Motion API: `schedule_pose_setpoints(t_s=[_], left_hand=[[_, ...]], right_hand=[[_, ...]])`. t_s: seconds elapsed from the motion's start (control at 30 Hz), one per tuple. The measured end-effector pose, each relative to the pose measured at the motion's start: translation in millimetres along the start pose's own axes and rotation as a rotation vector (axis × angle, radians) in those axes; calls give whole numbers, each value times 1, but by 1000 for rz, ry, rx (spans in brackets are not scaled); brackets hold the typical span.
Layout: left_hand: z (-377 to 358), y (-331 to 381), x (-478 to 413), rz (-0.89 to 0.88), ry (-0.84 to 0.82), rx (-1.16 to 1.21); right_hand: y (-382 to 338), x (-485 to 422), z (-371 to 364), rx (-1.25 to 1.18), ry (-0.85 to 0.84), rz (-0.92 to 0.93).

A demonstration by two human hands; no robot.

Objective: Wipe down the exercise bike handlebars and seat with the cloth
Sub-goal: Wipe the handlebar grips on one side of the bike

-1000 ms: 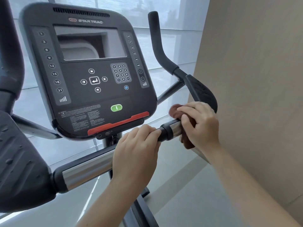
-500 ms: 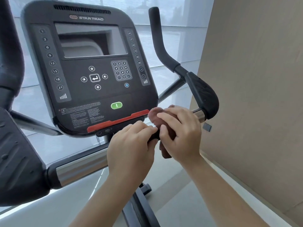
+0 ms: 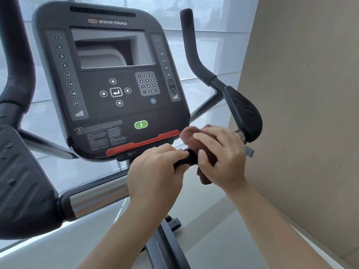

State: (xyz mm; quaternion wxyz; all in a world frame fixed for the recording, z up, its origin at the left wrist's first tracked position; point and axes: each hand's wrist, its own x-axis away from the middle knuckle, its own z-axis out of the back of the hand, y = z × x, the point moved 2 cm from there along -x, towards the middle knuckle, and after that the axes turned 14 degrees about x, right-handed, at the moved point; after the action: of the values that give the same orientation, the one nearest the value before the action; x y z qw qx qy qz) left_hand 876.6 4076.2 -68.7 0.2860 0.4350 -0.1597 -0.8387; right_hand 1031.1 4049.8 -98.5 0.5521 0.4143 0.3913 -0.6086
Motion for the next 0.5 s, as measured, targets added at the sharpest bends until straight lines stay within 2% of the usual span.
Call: schedule_pose_setpoints(t_s=[0.07,0.13,0.3,0.37,0.5], left_hand=[[1,-1,0,15,6,1],[1,0,0,33,10,0],[-1,0,1,2,29,-27],[-1,-1,2,-22,26,-35],[0,-3,2,-29,36,-34]], right_hand=[[27,-9,7,37,-51,0],[48,-20,15,62,-180,-51],[44,-58,5,32,-833,38],[40,-66,0,20,-1026,102],[51,-76,1,-86,-1200,51]])
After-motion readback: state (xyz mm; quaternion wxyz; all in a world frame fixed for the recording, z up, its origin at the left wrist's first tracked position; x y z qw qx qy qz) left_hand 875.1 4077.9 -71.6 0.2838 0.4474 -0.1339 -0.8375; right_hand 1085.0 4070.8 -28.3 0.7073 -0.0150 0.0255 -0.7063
